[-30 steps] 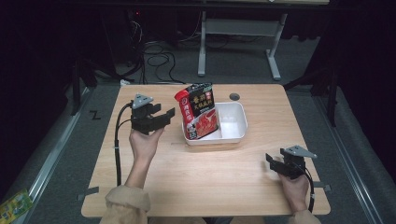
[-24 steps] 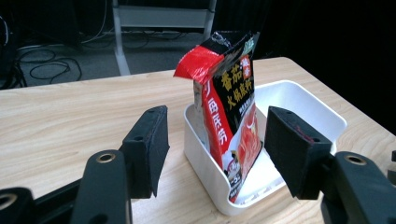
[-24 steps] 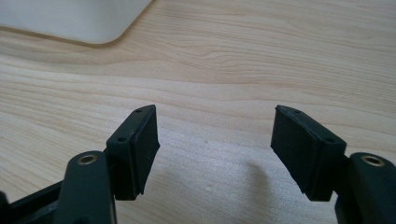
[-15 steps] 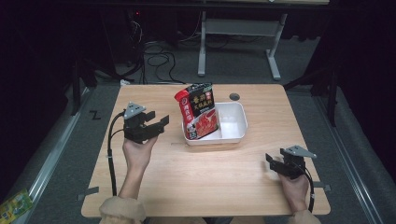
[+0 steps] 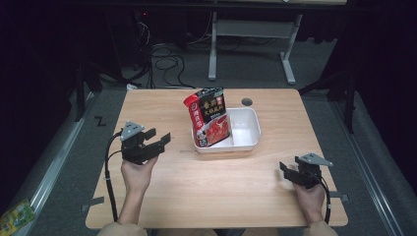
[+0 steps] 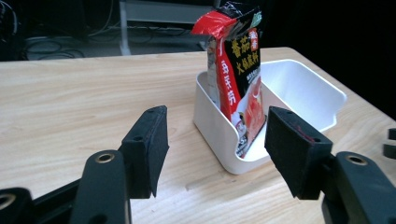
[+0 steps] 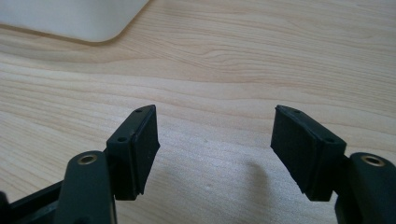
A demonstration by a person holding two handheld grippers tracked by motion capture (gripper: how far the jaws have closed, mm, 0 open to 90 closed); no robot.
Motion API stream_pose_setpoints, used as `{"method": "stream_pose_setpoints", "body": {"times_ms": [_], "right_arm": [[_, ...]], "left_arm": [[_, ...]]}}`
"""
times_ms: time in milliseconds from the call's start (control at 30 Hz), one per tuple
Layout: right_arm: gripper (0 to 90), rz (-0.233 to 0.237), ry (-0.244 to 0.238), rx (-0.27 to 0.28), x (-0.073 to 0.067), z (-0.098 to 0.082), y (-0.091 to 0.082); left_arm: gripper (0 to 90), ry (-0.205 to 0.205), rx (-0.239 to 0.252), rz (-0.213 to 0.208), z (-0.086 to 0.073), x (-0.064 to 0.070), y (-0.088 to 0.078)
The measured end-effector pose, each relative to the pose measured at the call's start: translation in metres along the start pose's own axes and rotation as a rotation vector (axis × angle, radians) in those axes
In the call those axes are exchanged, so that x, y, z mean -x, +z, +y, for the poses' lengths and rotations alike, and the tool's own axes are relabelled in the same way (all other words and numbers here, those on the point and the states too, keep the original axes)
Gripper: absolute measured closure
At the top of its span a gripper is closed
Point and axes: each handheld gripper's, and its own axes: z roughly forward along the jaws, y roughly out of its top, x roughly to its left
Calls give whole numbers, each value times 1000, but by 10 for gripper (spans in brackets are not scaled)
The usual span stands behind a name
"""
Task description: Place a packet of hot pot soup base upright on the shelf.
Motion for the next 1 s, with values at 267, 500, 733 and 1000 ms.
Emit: {"method": "stream_pose_setpoints", "body": {"times_ms": [267, 500, 733, 1000], "right_arm": [[327, -2, 4, -1, 0, 0, 0], [327, -1, 2, -2, 0, 0, 0], [327, 0, 1, 0, 0, 0, 0], [327, -1, 6, -4, 0, 0, 0]], "left_arm": [[397, 12, -2, 14, -11, 4, -8], [396, 23, 2, 12, -18, 10, -13], [395, 7, 1, 17, -28, 5, -16], [392, -4, -4, 35, -40, 0, -18]]}}
